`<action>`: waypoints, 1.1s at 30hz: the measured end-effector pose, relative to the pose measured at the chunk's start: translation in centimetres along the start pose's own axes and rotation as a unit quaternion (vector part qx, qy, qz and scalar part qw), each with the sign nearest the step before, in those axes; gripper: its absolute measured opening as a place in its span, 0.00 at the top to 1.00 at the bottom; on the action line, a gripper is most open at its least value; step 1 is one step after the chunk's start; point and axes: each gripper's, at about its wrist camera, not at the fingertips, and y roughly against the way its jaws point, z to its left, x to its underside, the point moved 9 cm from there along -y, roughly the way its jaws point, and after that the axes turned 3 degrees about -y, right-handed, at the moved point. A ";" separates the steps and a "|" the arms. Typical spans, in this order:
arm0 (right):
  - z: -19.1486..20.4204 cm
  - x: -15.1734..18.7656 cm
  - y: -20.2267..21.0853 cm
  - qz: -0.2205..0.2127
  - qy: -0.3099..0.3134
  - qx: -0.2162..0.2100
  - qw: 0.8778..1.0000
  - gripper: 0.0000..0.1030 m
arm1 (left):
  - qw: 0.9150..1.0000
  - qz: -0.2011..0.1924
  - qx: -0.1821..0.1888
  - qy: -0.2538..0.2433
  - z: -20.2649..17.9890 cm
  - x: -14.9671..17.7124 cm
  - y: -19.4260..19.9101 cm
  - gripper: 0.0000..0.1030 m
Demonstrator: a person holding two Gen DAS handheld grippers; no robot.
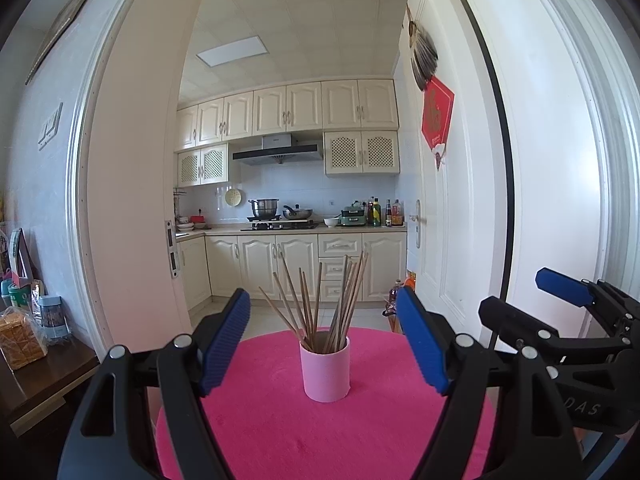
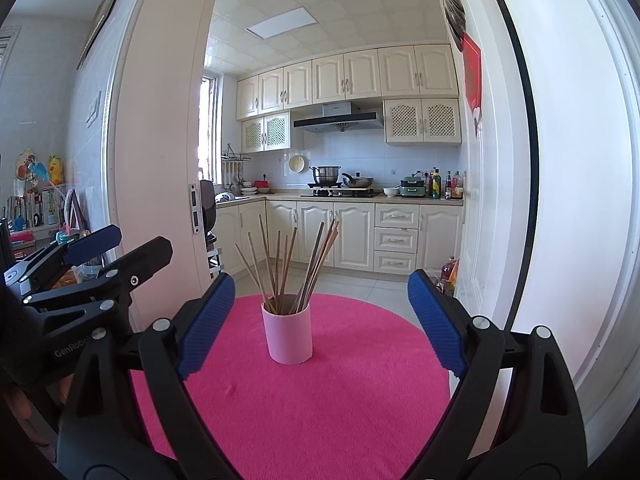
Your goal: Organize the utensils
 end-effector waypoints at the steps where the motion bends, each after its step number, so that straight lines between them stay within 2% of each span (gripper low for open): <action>1: 0.0 0.0 0.0 0.000 -0.001 0.000 1.000 0.16 | 1.000 0.000 0.000 0.000 0.0 0.0 0.0 0.28; 33: 0.2 0.2 -0.1 0.004 -0.003 -0.004 1.000 0.16 | 1.000 -0.003 -0.001 -0.003 0.2 0.1 -0.2 0.28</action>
